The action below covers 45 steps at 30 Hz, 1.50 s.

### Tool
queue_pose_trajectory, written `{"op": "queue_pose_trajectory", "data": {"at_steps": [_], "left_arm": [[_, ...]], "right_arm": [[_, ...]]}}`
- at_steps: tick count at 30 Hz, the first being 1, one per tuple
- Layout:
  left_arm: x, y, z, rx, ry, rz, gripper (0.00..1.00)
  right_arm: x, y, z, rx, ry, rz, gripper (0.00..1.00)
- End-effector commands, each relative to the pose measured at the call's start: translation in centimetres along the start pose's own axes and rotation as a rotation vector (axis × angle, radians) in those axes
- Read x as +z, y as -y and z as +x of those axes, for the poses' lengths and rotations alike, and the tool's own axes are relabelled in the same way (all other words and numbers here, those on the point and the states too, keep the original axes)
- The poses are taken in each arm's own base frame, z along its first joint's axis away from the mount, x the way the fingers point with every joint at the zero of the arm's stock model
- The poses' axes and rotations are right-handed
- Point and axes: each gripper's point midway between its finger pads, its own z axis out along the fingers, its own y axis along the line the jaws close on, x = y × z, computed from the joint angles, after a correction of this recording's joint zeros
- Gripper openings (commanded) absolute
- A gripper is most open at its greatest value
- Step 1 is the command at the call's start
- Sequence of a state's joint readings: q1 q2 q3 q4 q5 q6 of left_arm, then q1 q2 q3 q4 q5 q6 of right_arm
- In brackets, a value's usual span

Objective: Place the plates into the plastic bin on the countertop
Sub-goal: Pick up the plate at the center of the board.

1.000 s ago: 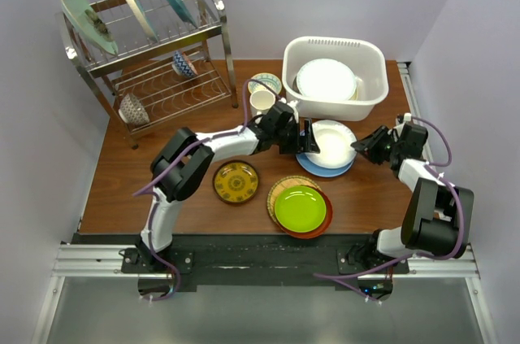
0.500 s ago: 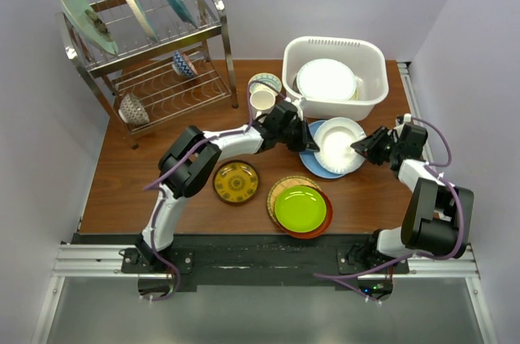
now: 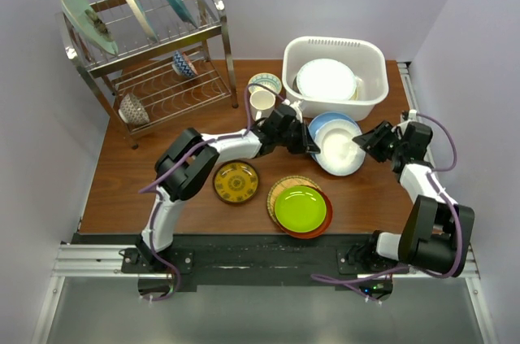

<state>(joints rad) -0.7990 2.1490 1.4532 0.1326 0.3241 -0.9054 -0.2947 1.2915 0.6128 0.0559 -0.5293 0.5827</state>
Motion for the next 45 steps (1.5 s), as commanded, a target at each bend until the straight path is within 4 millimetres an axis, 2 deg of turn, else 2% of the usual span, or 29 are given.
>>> {"op": "queue_pose_trajectory", "data": {"at_steps": [1,2,4,6,10,15,17,18,19,26,31,42,45], "left_arm": [[-1.5,-2.1,-1.3,0.026,0.065,-0.096,0.0],[-1.9,-2.2,-1.5,0.02,0.071,-0.092,0.0],[-2.3,-2.4,-1.3,-0.002,0.073,-0.076,0.0],[-3.0,-1.5,-2.1,-0.008,0.102,-0.027,0.0],[-4.6,-1.1,-2.2,-0.057,0.121,0.044,0.0],[-6.0,0.2,-2.6,-0.066,0.154,0.141,0.0],[-6.1,0.1,-2.2,-0.077,0.134,0.165,0.0],[-6.4,1.0,-2.3,-0.081,0.134,0.213,0.0],[-6.6,0.9,-1.8,-0.088,0.13,0.228,0.0],[-8.1,3.5,-2.2,-0.075,0.152,0.364,0.0],[-9.4,5.2,-2.5,-0.062,0.167,0.432,0.0],[-10.1,6.5,-2.7,-0.032,0.157,0.471,0.0],[-10.1,6.5,-2.5,-0.04,0.157,0.482,0.0]], "right_arm": [[-1.3,-0.2,-1.5,-0.061,0.077,0.04,0.59],[-1.6,-0.2,-1.7,-0.064,0.09,0.049,0.65],[-1.9,0.0,-2.1,-0.077,0.115,0.07,0.68],[-1.8,0.3,-1.7,-0.068,0.094,0.082,0.68],[-0.8,0.6,-0.5,-0.032,0.025,0.056,0.68],[0.5,0.2,0.6,-0.001,-0.042,-0.015,0.68],[0.9,0.0,1.4,0.019,-0.086,-0.056,0.67],[1.2,-0.2,1.5,0.025,-0.092,-0.072,0.66],[1.3,-0.2,1.7,0.031,-0.101,-0.081,0.66],[1.0,-1.4,1.5,0.023,-0.098,-0.143,0.64],[1.2,-1.1,1.9,0.033,-0.115,-0.134,0.64],[1.5,-1.3,2.2,0.049,-0.135,-0.168,0.61],[1.6,-1.7,2.3,0.055,-0.137,-0.202,0.54]]}}
